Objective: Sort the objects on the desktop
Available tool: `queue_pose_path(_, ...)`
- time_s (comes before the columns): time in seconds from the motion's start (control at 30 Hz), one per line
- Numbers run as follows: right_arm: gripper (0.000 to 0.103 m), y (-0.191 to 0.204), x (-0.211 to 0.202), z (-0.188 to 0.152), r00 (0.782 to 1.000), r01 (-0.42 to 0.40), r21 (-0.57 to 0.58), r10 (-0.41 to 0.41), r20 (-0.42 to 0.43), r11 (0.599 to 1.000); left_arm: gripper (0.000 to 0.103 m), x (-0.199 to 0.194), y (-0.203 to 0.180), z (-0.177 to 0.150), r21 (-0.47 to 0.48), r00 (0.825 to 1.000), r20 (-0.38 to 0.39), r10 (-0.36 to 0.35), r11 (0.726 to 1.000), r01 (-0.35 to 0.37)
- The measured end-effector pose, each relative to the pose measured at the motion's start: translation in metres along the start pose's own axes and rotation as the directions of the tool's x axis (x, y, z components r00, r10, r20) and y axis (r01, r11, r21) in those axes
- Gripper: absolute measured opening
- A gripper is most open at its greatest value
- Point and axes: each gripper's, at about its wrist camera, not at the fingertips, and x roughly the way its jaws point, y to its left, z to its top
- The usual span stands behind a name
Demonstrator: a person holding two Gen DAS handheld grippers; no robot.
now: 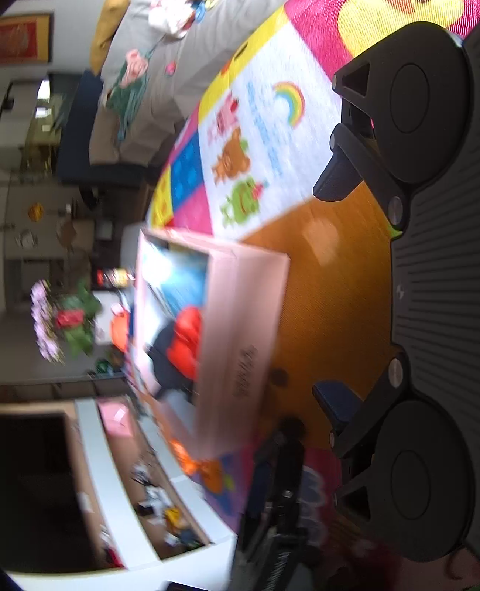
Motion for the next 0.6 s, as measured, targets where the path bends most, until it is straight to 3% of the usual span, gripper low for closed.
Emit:
queue_pose_path(0.1,0.103,0.010,0.004,-0.004,1.000,-0.021,-0.047,0.019,-0.024,0.999,0.097,0.008,-0.009,0.002,-0.039,0.998,-0.003,-0.063,0.997,0.063)
queue_pose_path(0.23,0.103,0.010,0.003,-0.005,1.000,-0.016,-0.052,0.015,-0.026,0.998,0.097,0.007,-0.019,0.007,-0.038,0.996,0.014,-0.087,0.995,0.087)
queue_pose_path(0.3,0.103,0.007,0.004,-0.006,0.999,-0.006,-0.043,0.005,-0.035,0.999,0.097,-0.006,-0.023,0.012,0.006,0.997,0.059,-0.048,0.999,0.048)
queue_pose_path(0.4,0.103,0.003,0.007,-0.005,0.999,-0.001,-0.023,0.000,-0.047,1.000,0.100,-0.031,-0.019,0.020,0.051,0.979,0.166,0.117,0.991,-0.127)
queue_pose_path(0.43,0.103,0.003,0.008,-0.005,0.999,0.000,-0.022,-0.002,-0.051,1.000,0.101,-0.037,-0.012,0.024,0.037,0.961,0.198,0.195,0.978,-0.206)
queue_pose_path(0.47,0.103,0.004,0.008,-0.005,0.999,0.001,-0.024,-0.002,-0.054,1.000,0.101,-0.041,-0.003,0.029,0.003,0.929,0.225,0.295,0.953,-0.303)
queue_pose_path(0.53,0.103,0.005,0.009,-0.006,0.999,-0.002,-0.029,0.000,-0.054,1.000,0.101,-0.041,0.020,0.040,-0.068,0.848,0.246,0.470,0.881,-0.469)
queue_pose_path(0.6,0.103,0.006,0.009,-0.006,0.999,-0.003,-0.035,0.001,-0.055,0.999,0.101,-0.032,0.046,0.052,-0.104,0.786,0.252,0.565,0.823,-0.558)
